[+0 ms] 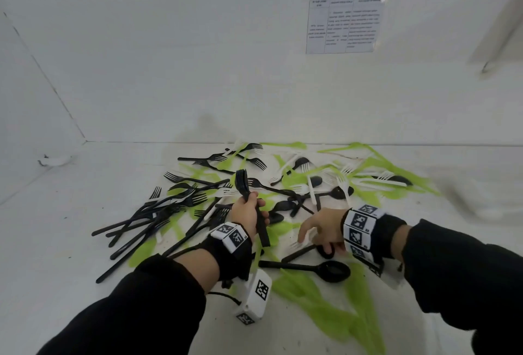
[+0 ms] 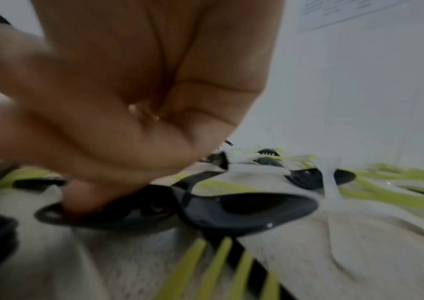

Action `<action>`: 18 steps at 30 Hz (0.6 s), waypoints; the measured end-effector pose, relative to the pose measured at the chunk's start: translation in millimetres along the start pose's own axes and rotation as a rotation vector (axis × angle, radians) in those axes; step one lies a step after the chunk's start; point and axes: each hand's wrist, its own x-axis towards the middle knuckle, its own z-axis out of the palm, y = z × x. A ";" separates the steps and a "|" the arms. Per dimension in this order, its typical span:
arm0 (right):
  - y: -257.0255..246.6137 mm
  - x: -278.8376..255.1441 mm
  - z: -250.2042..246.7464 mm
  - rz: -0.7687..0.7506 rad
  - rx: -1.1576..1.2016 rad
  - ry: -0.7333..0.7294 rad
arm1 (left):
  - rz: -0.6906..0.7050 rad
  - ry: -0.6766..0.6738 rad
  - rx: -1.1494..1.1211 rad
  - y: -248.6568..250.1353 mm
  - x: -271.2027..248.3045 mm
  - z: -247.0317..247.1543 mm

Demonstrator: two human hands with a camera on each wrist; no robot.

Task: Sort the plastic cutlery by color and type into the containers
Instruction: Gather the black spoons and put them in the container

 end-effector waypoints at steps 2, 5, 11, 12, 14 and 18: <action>0.1 1.0 -5.0 0.005 -0.145 0.092 | -0.002 -0.001 -0.003 -1.7 -4.1 2.8; 5.8 0.9 -12.4 0.013 -0.351 0.117 | -0.016 -0.005 -0.012 -3.6 -8.2 4.1; 22.0 6.8 -11.1 -0.051 -0.567 0.022 | -0.014 0.027 -0.051 -8.5 -14.6 4.9; 24.4 8.8 -10.3 -0.067 -0.562 0.051 | -0.013 0.030 -0.061 -9.6 -15.8 5.2; 27.2 8.1 -10.3 -0.103 -0.532 0.096 | -0.006 0.042 -0.065 -11.2 -18.0 5.7; 29.7 8.0 -14.1 -0.149 -0.508 0.172 | 0.011 0.068 -0.063 -12.0 -20.5 8.1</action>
